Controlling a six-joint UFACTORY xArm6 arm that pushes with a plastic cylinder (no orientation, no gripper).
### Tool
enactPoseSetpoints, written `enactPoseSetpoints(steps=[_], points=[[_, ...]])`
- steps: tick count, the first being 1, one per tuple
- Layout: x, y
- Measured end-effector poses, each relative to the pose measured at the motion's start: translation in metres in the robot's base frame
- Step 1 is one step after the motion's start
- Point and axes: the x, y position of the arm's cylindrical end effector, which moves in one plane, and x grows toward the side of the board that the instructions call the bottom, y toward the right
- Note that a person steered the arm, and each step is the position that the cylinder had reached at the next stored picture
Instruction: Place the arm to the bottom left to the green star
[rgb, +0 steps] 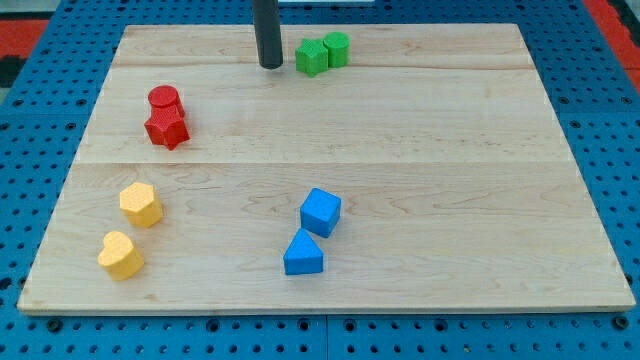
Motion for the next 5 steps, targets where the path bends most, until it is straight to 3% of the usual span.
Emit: enactPoseSetpoints(steps=[2,5], points=[[0.036,0.0],[0.038,0.006]])
